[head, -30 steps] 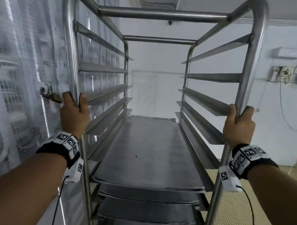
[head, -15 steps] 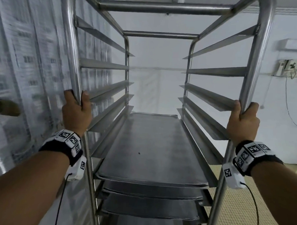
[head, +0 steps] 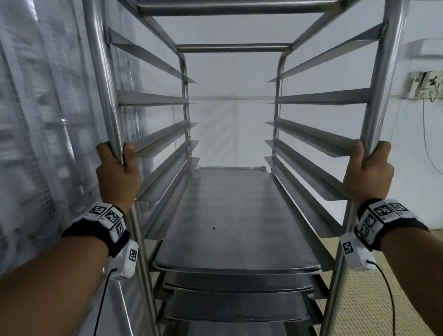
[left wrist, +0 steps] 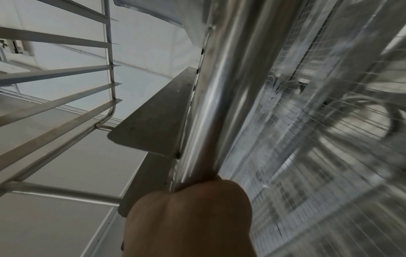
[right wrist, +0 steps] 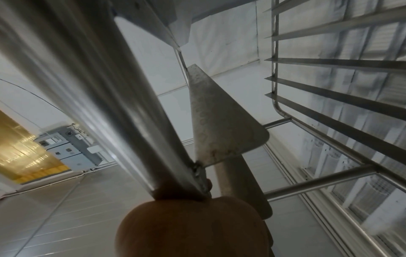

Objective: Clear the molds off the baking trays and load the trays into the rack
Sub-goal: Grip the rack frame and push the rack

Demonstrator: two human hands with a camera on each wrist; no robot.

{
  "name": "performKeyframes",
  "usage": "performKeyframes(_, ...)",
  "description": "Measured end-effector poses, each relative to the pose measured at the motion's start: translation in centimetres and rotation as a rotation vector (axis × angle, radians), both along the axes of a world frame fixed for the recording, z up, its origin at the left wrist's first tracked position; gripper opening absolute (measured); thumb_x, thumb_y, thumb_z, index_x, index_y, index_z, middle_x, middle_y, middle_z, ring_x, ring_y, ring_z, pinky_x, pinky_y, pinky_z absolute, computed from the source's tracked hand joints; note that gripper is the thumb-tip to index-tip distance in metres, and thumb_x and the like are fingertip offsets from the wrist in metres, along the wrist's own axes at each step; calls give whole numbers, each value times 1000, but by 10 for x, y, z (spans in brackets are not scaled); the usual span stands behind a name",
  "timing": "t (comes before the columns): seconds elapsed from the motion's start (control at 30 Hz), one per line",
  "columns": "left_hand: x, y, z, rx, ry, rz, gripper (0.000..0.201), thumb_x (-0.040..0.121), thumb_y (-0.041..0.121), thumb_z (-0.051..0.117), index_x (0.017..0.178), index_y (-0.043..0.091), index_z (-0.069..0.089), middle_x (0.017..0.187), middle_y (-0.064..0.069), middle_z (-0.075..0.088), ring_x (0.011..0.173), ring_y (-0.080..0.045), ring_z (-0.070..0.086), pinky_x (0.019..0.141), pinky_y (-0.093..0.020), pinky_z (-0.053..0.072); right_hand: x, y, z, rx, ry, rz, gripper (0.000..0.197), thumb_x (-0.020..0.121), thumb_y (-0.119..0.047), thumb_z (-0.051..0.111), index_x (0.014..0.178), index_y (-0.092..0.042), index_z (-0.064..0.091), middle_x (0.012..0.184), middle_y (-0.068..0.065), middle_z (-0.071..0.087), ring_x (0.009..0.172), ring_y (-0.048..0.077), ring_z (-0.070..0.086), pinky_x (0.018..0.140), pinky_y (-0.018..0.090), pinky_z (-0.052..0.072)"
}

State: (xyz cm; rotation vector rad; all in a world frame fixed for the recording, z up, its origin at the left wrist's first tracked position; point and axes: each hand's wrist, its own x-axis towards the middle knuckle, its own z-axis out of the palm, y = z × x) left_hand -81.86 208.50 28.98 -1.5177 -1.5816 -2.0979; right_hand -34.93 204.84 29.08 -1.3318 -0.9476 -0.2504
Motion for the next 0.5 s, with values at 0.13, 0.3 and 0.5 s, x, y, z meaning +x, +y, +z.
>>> performKeyframes(0.13,11,51,-1,-10,-22,-9,51,102,54,41,121,6,40,92,-13,62,79,-34,58,65,-37,41,11,52,0,8,-21,-5,46,103,-48,42,109,-2,41,62,0,43,63,32,46,61,36,32)
performKeyframes(0.3,39,109,-2,12,-3,9,47,103,46,46,121,3,43,94,-13,65,85,-40,64,65,-32,39,38,123,1,4,-2,11,47,103,-48,41,109,-2,40,61,0,42,65,34,46,62,38,34)
performKeyframes(0.5,69,176,1,20,-19,55,46,102,44,48,119,1,45,90,-18,66,82,-44,63,63,-33,36,66,214,4,-34,9,39,47,102,-51,38,110,-4,38,66,9,48,68,36,50,64,42,41)
